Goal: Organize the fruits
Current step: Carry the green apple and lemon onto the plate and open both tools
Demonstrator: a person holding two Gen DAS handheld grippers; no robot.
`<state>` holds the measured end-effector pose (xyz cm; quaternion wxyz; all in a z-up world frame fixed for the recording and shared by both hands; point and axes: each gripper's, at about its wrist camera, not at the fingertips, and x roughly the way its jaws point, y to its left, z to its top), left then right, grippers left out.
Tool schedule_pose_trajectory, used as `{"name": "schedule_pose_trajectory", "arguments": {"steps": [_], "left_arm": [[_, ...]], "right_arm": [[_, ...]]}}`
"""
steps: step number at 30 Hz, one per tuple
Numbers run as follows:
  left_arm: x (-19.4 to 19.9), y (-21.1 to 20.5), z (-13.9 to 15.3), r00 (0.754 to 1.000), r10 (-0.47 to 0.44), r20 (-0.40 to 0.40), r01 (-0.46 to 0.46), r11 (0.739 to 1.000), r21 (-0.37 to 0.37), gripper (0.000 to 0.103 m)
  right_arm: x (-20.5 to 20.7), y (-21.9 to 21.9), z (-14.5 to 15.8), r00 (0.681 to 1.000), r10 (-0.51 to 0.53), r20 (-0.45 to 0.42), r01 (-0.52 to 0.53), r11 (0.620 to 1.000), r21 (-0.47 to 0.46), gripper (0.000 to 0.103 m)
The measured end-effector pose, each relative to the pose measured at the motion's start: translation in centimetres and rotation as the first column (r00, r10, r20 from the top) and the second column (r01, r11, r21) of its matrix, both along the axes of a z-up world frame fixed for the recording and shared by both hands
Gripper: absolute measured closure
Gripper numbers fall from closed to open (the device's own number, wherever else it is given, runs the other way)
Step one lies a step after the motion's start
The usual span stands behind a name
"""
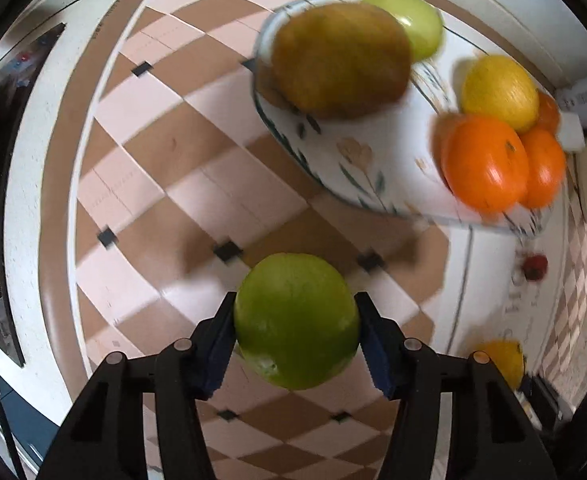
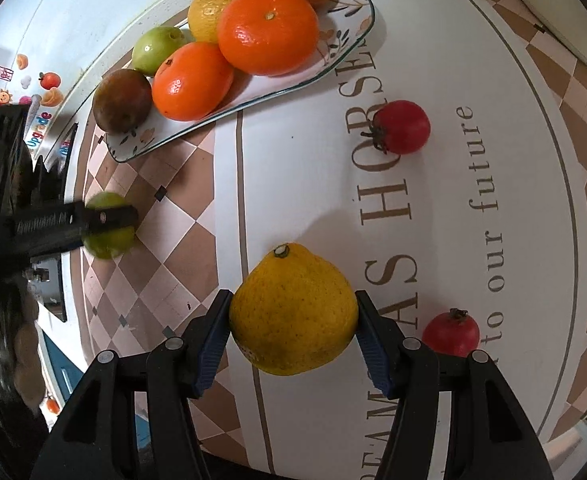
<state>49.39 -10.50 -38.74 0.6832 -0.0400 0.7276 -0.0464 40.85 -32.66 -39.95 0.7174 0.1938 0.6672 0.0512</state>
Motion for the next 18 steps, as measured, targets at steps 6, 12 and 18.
{"name": "schedule_pose_trajectory", "arguments": {"steps": [6, 12, 18], "left_arm": [[-3.0, -1.1, -0.2, 0.999, 0.021, -0.037, -0.023, 0.998, -0.061, 0.049], [-3.1, -1.5, 1.9, 0.999, 0.033, -0.009, -0.033, 0.995, -0.096, 0.049], [-0.5, -0.2, 5.9, 0.989, 0.144, 0.022, -0.135, 0.961, -0.241, 0.049]], "right_arm": [[0.0, 0.3, 0.0, 1.000, 0.018, 0.022, -0.018, 1.000, -0.002, 0.041], [0.6, 0.6, 0.6, 0.999, 0.027, 0.043, -0.027, 1.000, 0.001, 0.041], [3.9, -0.4, 3.8, 0.994, -0.015, 0.109, 0.006, 0.997, 0.080, 0.041]]}}
